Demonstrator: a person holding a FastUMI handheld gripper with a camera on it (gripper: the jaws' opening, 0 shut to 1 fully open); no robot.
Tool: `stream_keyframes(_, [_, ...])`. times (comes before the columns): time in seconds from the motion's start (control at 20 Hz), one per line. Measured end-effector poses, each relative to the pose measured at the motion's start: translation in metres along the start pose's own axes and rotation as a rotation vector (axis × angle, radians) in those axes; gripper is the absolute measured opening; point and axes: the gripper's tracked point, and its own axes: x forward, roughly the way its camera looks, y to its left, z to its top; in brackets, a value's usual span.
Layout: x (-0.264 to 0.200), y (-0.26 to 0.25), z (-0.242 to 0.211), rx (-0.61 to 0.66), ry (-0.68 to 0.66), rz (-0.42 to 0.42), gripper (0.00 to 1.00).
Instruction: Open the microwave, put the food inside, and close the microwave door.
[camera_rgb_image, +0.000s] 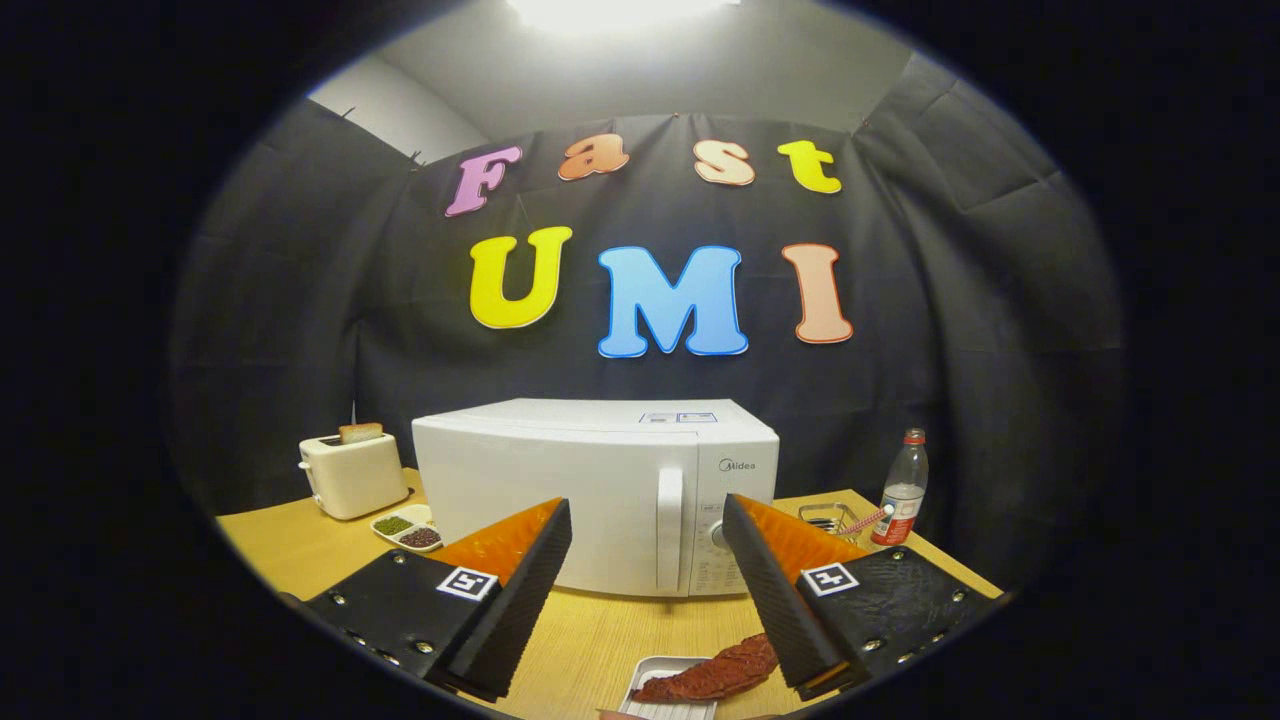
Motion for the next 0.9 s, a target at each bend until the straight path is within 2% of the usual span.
stream_keyframes(0.25, [0.051, -0.014, -0.029, -0.006, 0.034, -0.053, 0.95])
stream_keyframes(0.55, [0.097, -0.019, -0.066, 0.000, 0.086, -0.069, 0.95])
stream_keyframes(0.65, [0.105, -0.019, -0.072, -0.004, 0.089, -0.076, 0.84])
stream_keyframes(0.7, [0.110, -0.019, -0.074, -0.010, 0.084, -0.080, 0.84])
stream_keyframes(0.8, [0.113, -0.026, -0.078, -0.039, 0.079, -0.114, 0.71])
stream_keyframes(0.9, [0.119, -0.023, -0.080, -0.029, 0.071, -0.110, 0.49])
